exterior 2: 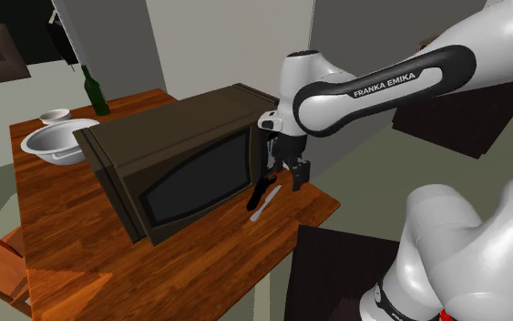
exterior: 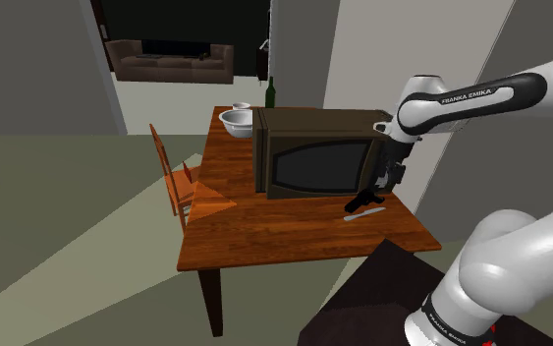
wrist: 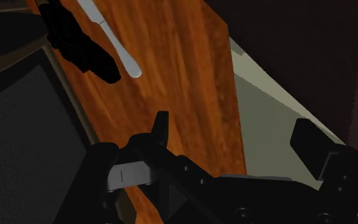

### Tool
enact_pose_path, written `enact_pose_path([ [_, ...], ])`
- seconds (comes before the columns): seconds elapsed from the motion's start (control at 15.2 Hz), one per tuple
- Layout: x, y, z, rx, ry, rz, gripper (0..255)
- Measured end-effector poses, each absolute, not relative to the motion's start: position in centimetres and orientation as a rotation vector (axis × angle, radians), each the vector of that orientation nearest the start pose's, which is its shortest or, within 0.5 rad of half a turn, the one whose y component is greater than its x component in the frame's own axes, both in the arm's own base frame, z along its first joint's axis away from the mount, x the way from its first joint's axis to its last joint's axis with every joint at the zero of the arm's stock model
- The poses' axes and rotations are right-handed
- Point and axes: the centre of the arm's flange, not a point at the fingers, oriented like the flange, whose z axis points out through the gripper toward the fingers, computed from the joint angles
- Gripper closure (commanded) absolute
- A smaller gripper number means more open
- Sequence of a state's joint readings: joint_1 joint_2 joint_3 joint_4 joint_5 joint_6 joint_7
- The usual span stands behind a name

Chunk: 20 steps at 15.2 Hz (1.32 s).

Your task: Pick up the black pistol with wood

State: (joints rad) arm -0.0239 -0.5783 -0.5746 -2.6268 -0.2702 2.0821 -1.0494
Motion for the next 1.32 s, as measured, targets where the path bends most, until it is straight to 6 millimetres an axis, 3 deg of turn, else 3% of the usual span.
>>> enact_pose_path([
  [0.46, 33.0, -28.3, 34.7, -2.82, -1.265, -0.098, 0],
  [0.86, 36.5, -33.7, 30.2, -2.731, -1.482, -0.119, 0],
  [1.06, 39.0, -35.9, 28.1, -2.668, -1.603, -0.153, 0],
  [1.19, 39.3, -36.8, 28.1, -2.613, -1.61, -0.232, 0],
  [1.32, 39.6, -36.9, 25.8, -2.591, -1.628, -0.211, 0],
])
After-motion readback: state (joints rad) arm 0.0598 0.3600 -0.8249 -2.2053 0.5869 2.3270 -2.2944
